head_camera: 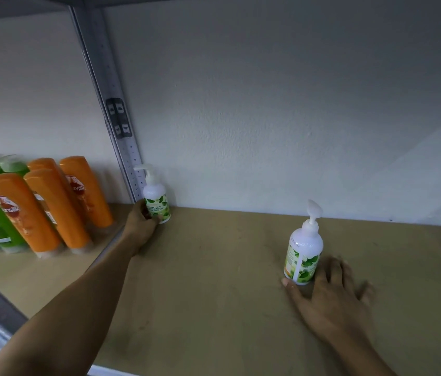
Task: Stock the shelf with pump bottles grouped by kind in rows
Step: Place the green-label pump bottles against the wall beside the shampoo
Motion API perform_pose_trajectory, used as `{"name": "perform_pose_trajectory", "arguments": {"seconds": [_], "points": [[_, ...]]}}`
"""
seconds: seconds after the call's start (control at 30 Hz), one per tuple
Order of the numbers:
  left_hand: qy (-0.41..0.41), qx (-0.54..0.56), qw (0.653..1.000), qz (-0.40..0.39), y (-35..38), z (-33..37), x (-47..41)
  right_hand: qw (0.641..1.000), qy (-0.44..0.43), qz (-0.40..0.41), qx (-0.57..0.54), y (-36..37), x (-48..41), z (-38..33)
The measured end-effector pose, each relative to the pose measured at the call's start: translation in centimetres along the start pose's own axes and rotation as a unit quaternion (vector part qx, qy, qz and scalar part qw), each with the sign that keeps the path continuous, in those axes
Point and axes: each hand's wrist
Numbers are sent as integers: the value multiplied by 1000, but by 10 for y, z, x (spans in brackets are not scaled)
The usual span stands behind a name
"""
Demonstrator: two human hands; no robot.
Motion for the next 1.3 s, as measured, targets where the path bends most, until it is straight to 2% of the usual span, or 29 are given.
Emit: {"name": "perform_pose_trajectory", "arguments": {"seconds": [0.2,0.53,1.3], "points": [[-16,-21,997,73,5,-12,-2,1000,2,-6,1,-2,1,-1],[-15,-25,991,128,7,7,16,1000,1,-5,-4,-1,0,0],[-13,-38,990,136,10,11,19,1000,1,-6,-7,1,-2,1]]}}
Point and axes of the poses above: each hand's wrist, its own x-axis away from the middle knuckle, its own y-axis out of the palm, z = x × y, and after that the axes turned 1 degree about y, right-handed
